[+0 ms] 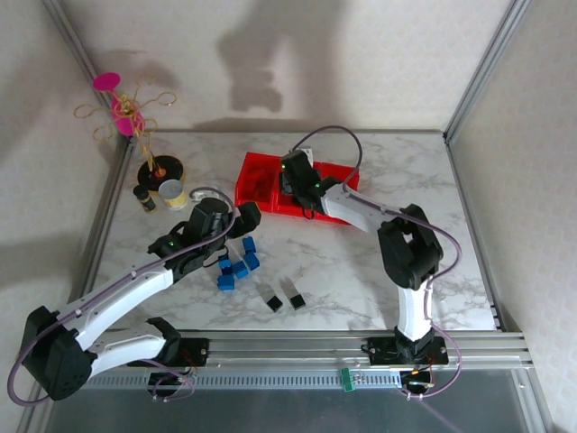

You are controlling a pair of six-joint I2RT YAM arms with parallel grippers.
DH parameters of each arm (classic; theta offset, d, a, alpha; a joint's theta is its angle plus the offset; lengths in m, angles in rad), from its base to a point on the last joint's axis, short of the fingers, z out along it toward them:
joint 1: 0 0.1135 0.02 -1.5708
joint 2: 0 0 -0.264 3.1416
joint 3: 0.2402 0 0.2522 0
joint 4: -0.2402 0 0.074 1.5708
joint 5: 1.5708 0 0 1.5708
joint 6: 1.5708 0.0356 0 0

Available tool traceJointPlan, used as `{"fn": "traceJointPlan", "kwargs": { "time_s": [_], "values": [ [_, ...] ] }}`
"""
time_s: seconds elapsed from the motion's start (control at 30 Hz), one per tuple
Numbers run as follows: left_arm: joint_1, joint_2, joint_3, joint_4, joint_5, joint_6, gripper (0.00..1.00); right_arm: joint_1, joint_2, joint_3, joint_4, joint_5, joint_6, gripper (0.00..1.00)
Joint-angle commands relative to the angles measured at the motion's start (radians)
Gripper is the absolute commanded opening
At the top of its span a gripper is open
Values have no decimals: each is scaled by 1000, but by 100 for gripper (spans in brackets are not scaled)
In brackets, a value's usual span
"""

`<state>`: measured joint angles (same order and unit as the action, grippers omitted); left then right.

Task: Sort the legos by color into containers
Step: Place the lego in the container, then pick up the lego from the bottom-center of the table.

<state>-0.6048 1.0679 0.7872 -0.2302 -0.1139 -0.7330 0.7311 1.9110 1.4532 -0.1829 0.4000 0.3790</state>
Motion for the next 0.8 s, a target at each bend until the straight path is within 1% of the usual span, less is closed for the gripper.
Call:
{"fn": "traceJointPlan", "kwargs": {
  "time_s": [0.0,0.17,0.3,0.5,0.77],
  "values": [
    [10,-47,-6,-33,22,-5,100,60,-90,-87,-8,-43,28,70],
    [8,-110,-54,-67,48,-18,100,127,-196,-232,-39,-82,74,74],
    [7,-158,-85,-112,67,-26,100,178,-271,-321,-100,-107,135,77],
    [1,-223,-146,-147,116,-41,100,290,-368,-448,-184,-84,246,80],
    [-31,-293,-194,-168,156,-48,100,438,-443,-583,-230,-82,408,80]
  ]
}}
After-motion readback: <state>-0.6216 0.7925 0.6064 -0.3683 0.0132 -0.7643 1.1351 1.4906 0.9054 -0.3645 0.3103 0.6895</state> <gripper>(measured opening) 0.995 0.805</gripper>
